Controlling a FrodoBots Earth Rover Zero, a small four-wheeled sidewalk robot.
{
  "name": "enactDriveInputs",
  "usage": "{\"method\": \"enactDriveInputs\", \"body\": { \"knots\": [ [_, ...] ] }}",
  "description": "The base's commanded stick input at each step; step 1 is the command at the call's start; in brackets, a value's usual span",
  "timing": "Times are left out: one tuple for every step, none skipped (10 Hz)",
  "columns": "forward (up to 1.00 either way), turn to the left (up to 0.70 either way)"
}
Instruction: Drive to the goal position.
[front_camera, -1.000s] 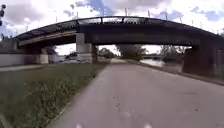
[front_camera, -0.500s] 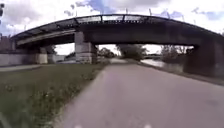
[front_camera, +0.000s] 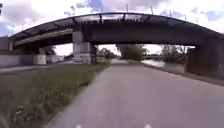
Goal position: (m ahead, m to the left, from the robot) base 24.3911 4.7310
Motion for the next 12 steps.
{"method": "enactDriveInputs", "body": {
  "knots": [
    [1.0, 0.0],
    [1.0, 0.0],
    [1.0, 0.0],
    [1.0, 0.0],
    [1.0, 0.0],
    [1.0, 0.0],
    [1.0, 0.0],
    [1.0, 0.0],
    [1.0, 0.0],
    [1.0, 0.0],
    [1.0, 0.0],
    [1.0, 0.0]
  ]
}}
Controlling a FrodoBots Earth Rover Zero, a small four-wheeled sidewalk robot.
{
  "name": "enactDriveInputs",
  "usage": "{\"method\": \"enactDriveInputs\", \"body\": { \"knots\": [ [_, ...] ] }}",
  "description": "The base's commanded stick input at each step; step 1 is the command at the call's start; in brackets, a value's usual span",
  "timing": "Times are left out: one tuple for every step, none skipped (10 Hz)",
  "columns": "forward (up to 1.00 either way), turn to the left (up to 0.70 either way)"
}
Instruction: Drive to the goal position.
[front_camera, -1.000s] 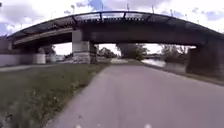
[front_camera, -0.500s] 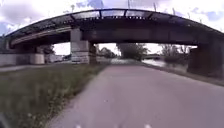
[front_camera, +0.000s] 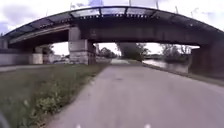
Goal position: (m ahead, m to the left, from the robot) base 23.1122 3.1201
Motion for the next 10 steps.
{"method": "enactDriveInputs", "body": {
  "knots": [
    [1.0, 0.0],
    [1.0, 0.0],
    [1.0, 0.0],
    [1.0, 0.0],
    [1.0, 0.0],
    [1.0, 0.0],
    [1.0, 0.0],
    [1.0, 0.0],
    [1.0, 0.0],
    [1.0, 0.0]
  ]
}}
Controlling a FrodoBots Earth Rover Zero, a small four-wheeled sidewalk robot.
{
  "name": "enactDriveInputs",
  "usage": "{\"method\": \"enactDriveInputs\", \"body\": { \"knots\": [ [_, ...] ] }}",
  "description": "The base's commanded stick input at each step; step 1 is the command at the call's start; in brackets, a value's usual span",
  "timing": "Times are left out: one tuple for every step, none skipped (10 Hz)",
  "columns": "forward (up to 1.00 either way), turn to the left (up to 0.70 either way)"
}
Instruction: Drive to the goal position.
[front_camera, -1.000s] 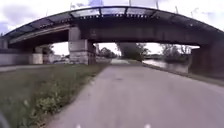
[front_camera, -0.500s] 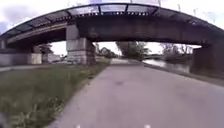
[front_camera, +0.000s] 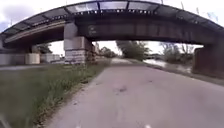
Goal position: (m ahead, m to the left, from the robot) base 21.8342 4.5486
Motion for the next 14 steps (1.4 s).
{"method": "enactDriveInputs", "body": {
  "knots": [
    [1.0, 0.0],
    [1.0, 0.0],
    [1.0, 0.0],
    [1.0, -0.14],
    [1.0, -0.27],
    [1.0, -0.19],
    [1.0, 0.0],
    [1.0, 0.0],
    [1.0, 0.0],
    [1.0, 0.0],
    [1.0, 0.0],
    [1.0, 0.0],
    [1.0, 0.0],
    [1.0, 0.0]
  ]
}}
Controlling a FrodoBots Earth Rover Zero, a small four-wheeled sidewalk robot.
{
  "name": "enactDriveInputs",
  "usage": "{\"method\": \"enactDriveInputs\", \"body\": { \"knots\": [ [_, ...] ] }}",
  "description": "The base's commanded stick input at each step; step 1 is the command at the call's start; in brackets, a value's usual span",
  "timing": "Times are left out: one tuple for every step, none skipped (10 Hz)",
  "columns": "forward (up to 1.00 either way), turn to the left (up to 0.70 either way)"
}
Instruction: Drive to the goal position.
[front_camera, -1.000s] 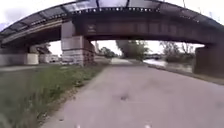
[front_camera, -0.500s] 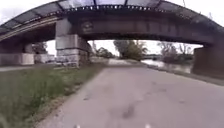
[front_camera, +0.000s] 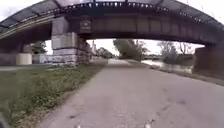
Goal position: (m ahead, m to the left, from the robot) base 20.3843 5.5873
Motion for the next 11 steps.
{"method": "enactDriveInputs", "body": {
  "knots": [
    [1.0, 0.0],
    [1.0, 0.0],
    [1.0, 0.0],
    [1.0, 0.0],
    [1.0, 0.0],
    [1.0, 0.0],
    [1.0, 0.0],
    [1.0, 0.0],
    [1.0, 0.0],
    [1.0, 0.0],
    [1.0, 0.0]
  ]
}}
